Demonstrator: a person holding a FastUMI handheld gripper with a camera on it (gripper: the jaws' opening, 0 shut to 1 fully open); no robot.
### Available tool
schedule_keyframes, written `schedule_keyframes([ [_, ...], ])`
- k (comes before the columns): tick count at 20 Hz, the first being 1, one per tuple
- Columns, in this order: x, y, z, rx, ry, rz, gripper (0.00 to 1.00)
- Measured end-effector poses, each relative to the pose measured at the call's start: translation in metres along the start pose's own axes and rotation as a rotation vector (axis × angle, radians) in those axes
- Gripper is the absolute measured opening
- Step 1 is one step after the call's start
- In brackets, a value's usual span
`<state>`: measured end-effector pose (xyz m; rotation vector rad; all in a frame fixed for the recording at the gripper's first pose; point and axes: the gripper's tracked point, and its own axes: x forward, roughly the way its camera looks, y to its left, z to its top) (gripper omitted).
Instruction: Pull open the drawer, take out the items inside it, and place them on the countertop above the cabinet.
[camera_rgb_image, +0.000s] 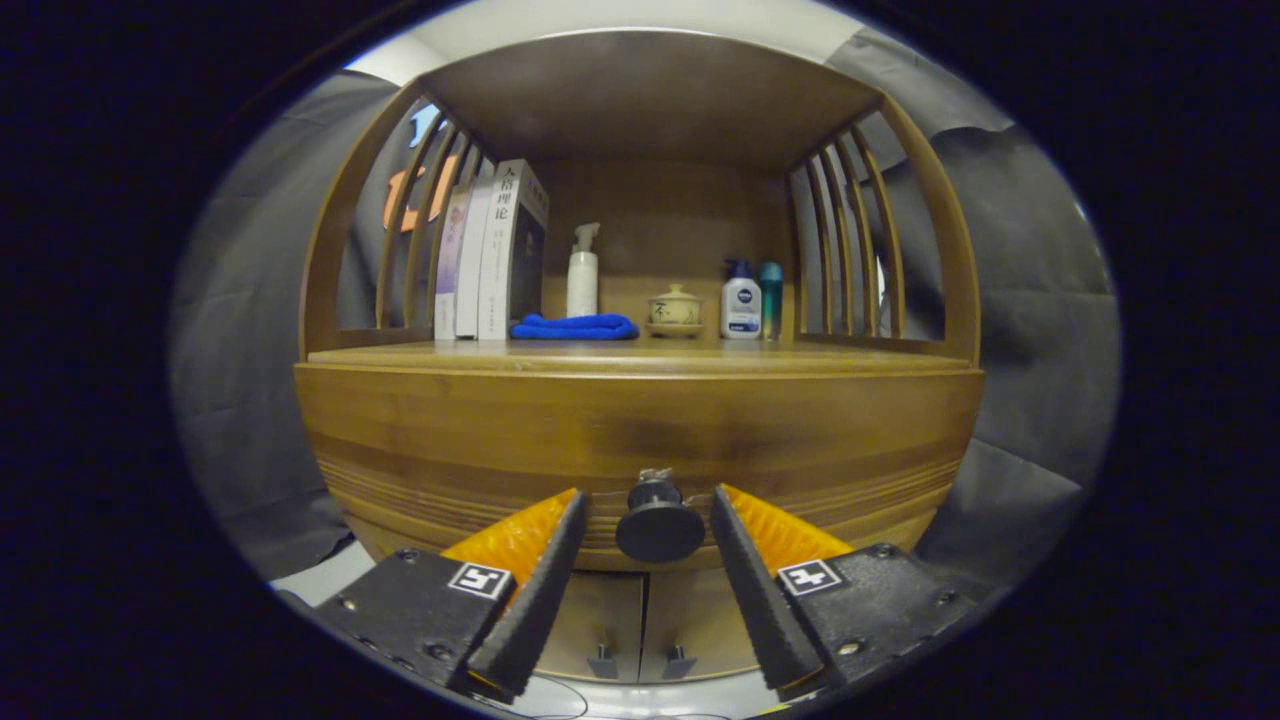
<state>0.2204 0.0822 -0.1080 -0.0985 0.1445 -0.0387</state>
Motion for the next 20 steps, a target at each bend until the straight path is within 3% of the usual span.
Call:
schedule_keyframes([
  [2, -0.002, -0.011, -0.003, 0.004, -0.001, -0.032, 0.70],
  [6, -0.001, -0.011, -0.009, 0.047, 0.031, 0.005, 0.46],
  [9, -0.004, -0.012, -0.008, 0.050, 0.060, 0.019, 0.38],
  [20, -0.053, -0.016, -0.016, 0.037, 0.081, 0.022, 0.34],
])
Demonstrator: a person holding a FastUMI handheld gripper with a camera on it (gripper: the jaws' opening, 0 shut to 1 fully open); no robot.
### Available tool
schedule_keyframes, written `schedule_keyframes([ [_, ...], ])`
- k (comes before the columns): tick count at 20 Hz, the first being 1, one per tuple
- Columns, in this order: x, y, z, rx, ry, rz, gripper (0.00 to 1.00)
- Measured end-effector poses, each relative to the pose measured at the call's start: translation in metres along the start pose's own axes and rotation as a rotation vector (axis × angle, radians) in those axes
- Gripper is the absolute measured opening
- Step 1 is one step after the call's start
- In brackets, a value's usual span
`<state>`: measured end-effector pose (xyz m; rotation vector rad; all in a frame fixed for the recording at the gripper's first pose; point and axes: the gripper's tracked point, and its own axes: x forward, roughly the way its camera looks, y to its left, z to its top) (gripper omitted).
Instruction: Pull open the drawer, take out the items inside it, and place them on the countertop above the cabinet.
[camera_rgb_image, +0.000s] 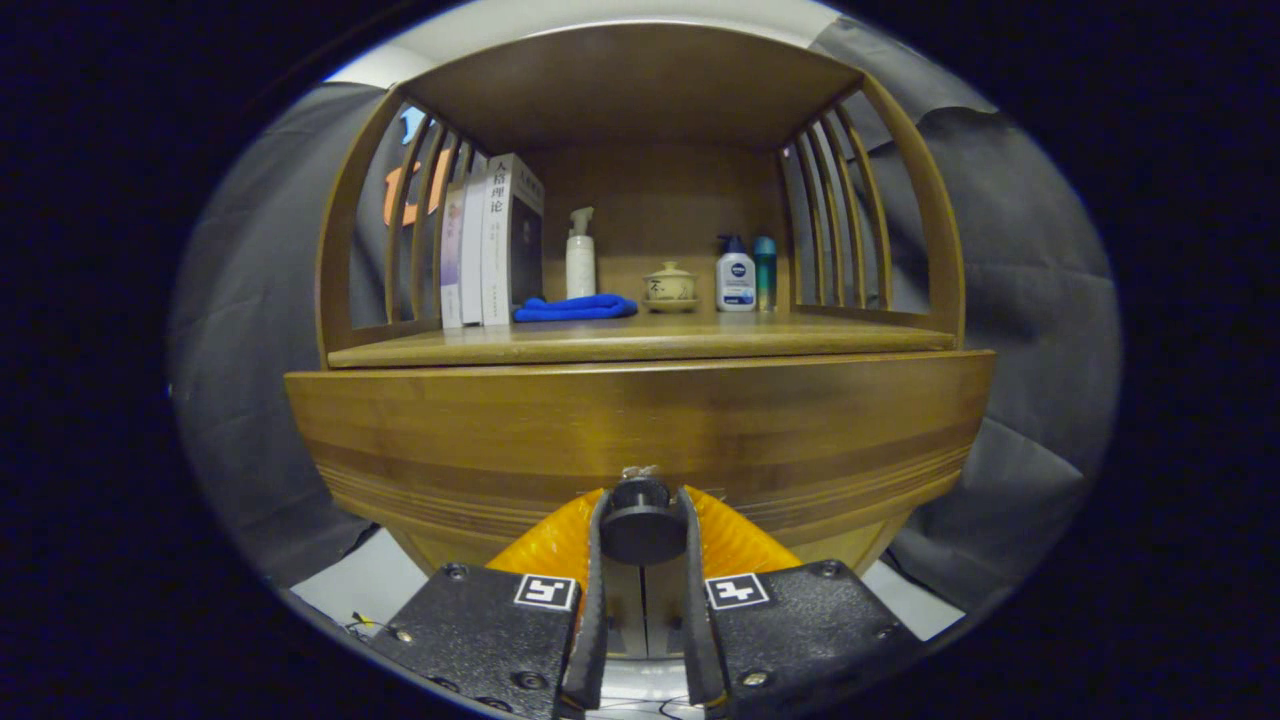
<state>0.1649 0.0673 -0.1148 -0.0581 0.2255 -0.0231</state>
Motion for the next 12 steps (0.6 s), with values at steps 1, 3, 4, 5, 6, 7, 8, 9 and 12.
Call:
schedule_keyframes([
  [1, -0.006, 0.000, -0.002, 0.002, 0.000, -0.003, 0.34],
  [3, -0.022, 0.000, -0.006, -0.006, -0.003, -0.008, 0.34],
  [4, -0.029, -0.001, -0.008, -0.007, -0.004, -0.011, 0.34],
  [5, -0.037, -0.001, -0.010, -0.009, -0.006, -0.014, 0.34],
  [6, -0.046, -0.001, -0.012, -0.010, -0.007, -0.016, 0.34],
  [7, -0.055, -0.001, -0.015, -0.010, -0.008, -0.018, 0.34],
  [8, -0.062, -0.002, -0.016, -0.011, -0.008, -0.019, 0.34],
  [9, -0.069, -0.002, -0.019, -0.012, -0.008, -0.021, 0.34],
  [12, -0.088, -0.002, -0.025, -0.019, -0.008, -0.020, 0.34],
])
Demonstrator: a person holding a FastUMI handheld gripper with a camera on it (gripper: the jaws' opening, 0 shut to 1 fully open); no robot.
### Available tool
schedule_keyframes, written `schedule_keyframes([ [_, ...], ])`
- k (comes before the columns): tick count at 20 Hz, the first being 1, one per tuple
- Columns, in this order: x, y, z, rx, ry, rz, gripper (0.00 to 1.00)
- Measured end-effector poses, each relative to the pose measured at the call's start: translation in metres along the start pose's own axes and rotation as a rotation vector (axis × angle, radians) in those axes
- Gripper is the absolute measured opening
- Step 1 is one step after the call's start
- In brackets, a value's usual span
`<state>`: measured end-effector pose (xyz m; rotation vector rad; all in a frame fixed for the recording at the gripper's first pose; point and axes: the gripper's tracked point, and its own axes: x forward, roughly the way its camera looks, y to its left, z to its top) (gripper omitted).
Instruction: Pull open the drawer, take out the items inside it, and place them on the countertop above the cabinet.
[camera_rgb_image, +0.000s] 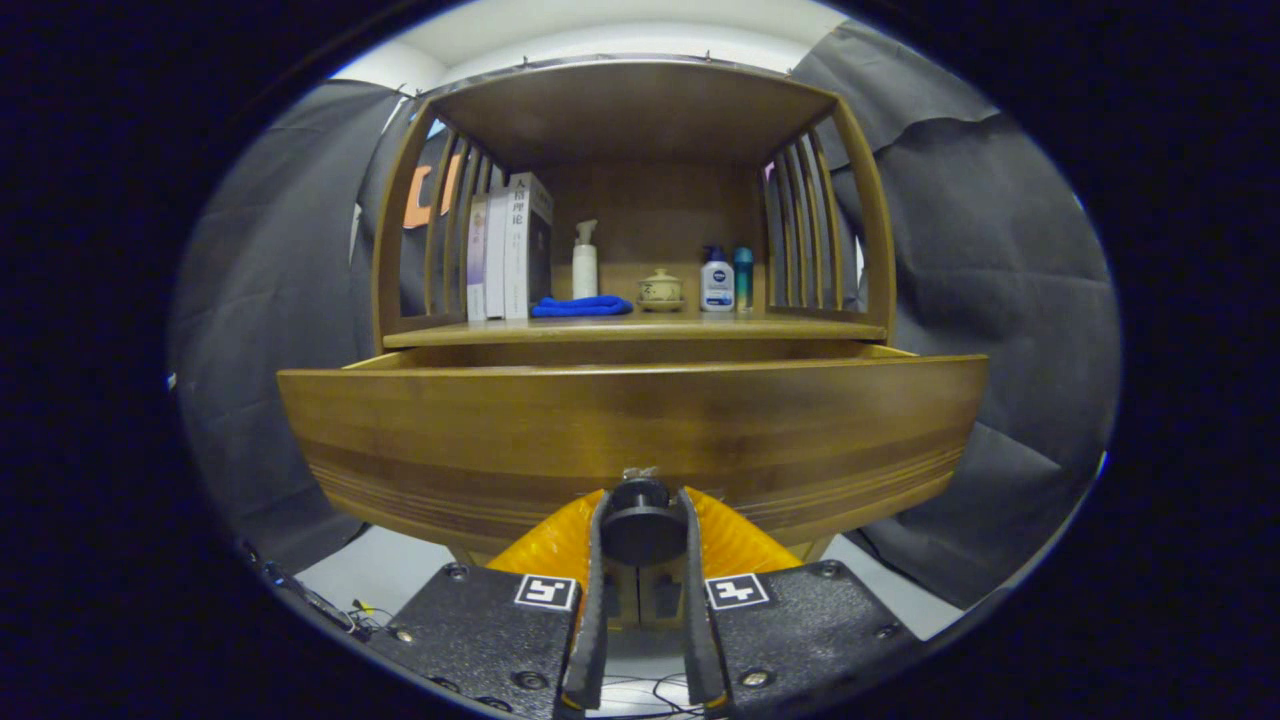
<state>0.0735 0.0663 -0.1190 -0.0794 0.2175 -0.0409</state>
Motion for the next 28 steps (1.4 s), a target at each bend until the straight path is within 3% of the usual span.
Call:
schedule_keyframes([
  [13, -0.049, 0.002, -0.028, -0.004, 0.052, 0.004, 0.34],
  [16, -0.058, 0.003, -0.023, 0.018, 0.067, 0.033, 0.60],
  [21, -0.108, -0.012, 0.039, -0.059, -0.075, 0.036, 1.00],
  [28, -0.132, -0.021, 0.138, 0.001, -0.175, 0.100, 1.00],
])
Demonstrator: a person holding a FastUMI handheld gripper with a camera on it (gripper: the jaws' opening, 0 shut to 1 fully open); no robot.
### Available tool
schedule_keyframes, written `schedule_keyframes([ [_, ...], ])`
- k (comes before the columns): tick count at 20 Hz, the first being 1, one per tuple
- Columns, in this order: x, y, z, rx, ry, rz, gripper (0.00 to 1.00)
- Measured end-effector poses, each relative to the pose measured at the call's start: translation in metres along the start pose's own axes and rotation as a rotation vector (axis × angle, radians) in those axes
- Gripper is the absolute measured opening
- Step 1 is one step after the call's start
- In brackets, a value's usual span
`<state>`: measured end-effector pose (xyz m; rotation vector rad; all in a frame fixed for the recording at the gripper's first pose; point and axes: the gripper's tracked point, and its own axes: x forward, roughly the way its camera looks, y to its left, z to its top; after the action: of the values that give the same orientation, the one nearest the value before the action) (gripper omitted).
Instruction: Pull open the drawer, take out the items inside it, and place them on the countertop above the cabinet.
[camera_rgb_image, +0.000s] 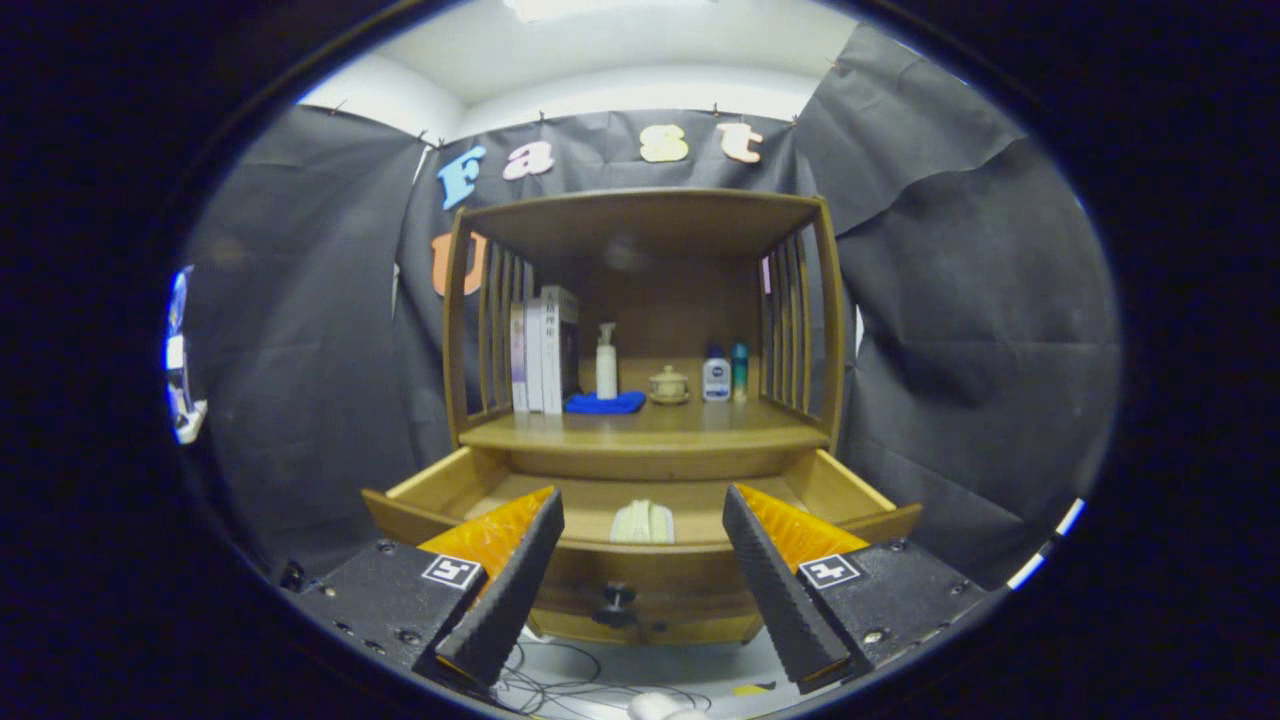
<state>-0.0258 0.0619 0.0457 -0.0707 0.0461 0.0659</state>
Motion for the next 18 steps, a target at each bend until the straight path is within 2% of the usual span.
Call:
schedule_keyframes([
  [3, 0.024, -0.005, 0.043, -0.024, -0.028, -0.006, 1.00],
  [9, 0.094, 0.007, 0.091, 0.004, 0.076, 0.028, 1.00],
  [15, 0.175, 0.026, 0.060, -0.016, 0.357, 0.037, 1.00],
  [18, 0.198, 0.027, 0.015, -0.048, 0.523, 0.032, 1.00],
])
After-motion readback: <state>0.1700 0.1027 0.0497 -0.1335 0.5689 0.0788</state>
